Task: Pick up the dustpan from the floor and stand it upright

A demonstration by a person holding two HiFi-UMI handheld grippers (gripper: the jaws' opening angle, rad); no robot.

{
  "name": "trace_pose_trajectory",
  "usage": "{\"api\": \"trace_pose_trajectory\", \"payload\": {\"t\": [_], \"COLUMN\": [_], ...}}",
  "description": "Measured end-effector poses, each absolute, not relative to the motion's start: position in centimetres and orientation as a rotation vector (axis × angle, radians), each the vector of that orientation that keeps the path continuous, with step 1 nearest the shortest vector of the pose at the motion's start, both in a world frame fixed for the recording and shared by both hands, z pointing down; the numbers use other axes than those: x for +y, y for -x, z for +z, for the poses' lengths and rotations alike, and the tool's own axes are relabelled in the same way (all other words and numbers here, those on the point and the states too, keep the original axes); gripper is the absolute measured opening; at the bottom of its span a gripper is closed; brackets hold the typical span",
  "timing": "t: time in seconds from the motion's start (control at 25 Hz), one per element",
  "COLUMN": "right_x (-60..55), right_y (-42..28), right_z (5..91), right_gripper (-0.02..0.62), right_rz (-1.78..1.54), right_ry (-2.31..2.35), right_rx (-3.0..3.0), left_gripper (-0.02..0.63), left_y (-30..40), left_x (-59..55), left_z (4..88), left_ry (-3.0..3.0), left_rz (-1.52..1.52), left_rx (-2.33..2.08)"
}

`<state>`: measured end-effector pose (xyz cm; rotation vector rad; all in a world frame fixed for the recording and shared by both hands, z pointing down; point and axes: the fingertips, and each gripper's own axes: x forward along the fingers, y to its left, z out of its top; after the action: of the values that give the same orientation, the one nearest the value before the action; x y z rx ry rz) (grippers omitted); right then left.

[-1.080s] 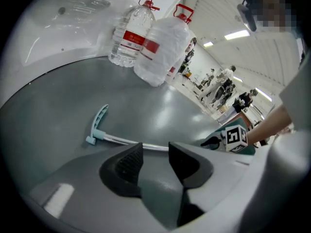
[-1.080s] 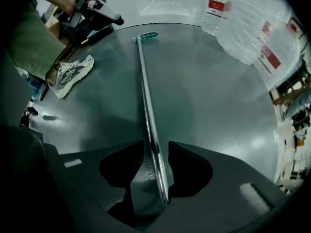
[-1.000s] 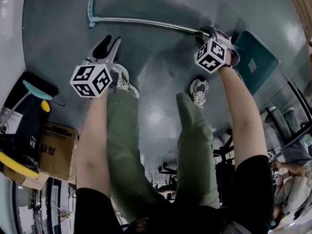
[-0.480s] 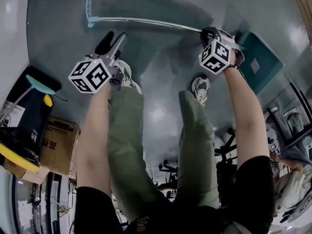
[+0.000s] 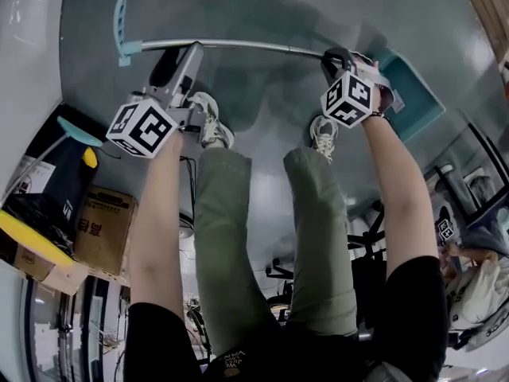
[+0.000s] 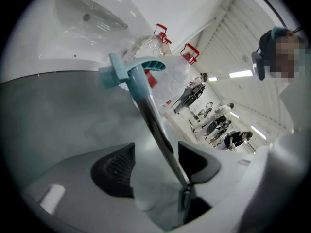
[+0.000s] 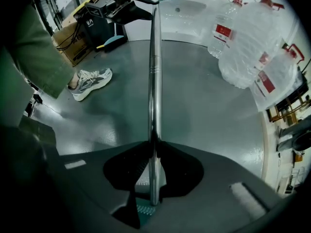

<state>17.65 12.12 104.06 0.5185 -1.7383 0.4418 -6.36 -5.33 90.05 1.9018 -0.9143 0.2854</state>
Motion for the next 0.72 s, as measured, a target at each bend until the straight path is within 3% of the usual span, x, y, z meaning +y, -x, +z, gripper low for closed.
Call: {"api": "trace_pose_trajectory", "payload": {"t": [0.12,0.2,0.48,0.72], "right_x": [12.1,12.0,11.0,8.0], "right_y": [-17.5,-17.6,-17.0,-17.5], "right_z": [103.1,102.8,99.1,87.8], "right_gripper": [0.074,0.074,0.084,0.084], "right_rz": [0.433,0.435,0.599,0.586], "right_ry": [-0.518,-0.522,-0.640,-0.898], "right_rx": [-1.751,-1.757,-1.762,-1.921], "left_gripper": [0.285,0.185,0.135,0.130], "left_y": [5.5,4.9,2.9,-0.1], "left_x": [-7.0,-7.6,-7.8,-6.1], "left_z": [86.6,85.0,79.3,75.3], "left_ry": [-1.974,-2.028,-2.073,-2.156], "left_rz": [0.262,0.291,0.230,0.288], "left_rx": [-0.940,-0.951,-0.870,-0.797]}}
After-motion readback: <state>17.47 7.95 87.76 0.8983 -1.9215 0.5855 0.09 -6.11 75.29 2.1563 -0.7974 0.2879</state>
